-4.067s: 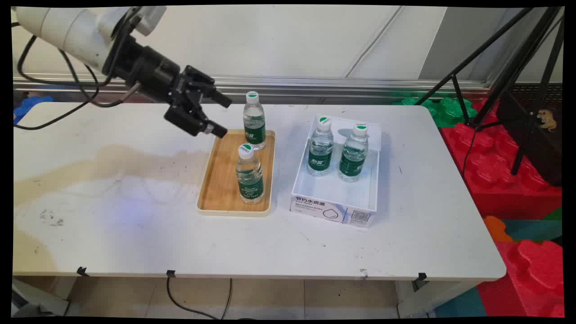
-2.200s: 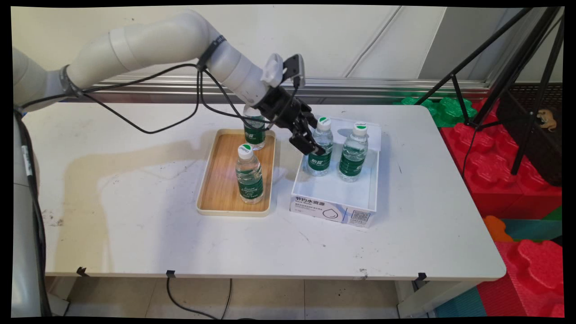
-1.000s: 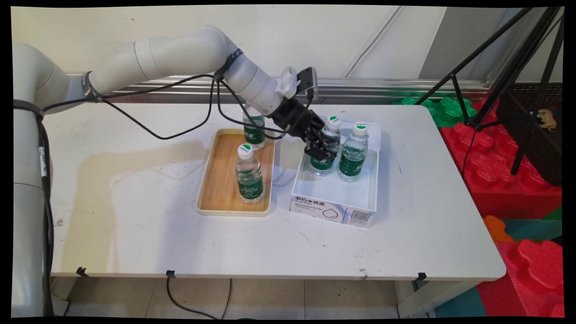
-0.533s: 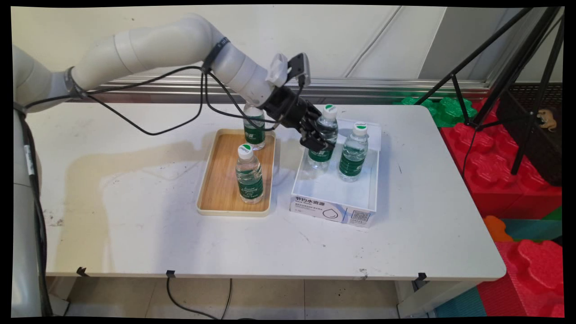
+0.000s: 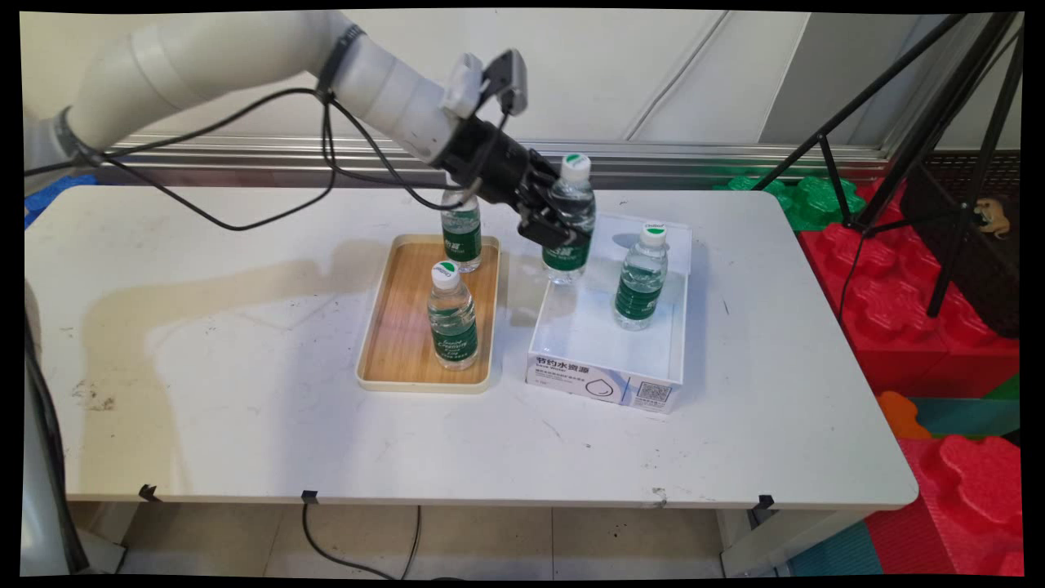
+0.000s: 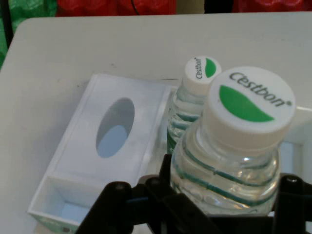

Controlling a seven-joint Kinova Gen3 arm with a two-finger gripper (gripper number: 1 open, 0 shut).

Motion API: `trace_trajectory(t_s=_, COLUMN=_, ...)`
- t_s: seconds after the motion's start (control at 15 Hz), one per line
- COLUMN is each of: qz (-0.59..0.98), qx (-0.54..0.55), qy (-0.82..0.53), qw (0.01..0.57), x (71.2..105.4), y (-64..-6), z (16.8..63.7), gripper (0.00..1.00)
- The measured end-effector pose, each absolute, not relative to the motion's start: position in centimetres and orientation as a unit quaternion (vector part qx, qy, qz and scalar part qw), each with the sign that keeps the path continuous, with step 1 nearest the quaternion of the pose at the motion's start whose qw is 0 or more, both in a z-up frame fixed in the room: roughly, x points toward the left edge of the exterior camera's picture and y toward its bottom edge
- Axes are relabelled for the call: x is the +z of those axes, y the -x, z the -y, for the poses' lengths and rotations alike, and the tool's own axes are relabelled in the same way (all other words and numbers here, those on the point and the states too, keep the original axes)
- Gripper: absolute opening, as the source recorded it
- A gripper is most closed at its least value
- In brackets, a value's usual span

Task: Place the picked object on the tray

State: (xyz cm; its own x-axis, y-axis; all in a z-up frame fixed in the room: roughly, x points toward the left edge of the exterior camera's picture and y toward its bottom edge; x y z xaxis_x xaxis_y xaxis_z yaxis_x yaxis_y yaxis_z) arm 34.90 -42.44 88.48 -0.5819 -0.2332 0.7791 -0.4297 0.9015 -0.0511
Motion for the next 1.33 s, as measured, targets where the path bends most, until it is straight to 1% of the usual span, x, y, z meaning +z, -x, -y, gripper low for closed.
trace_trajectory(t_s=0.33, qz=0.875, qx=0.122, qy=-0.196, qw=0.426, x=91.9, y=-37.7, z=39.7, gripper=0.0)
trace_trajectory(t_s=0.73, qz=0.868, qx=0.127, qy=-0.216, qw=0.429, x=94.9, y=-41.4, z=36.8, gripper=0.0)
trace_trajectory(t_s=1.07, qz=0.868, qx=0.131, qy=-0.235, qw=0.417, x=96.3, y=-44.6, z=34.3, gripper=0.0)
trace_trajectory(t_s=1.33, qz=0.875, qx=0.132, qy=-0.246, qw=0.396, x=96.7, y=-46.9, z=32.8, gripper=0.0)
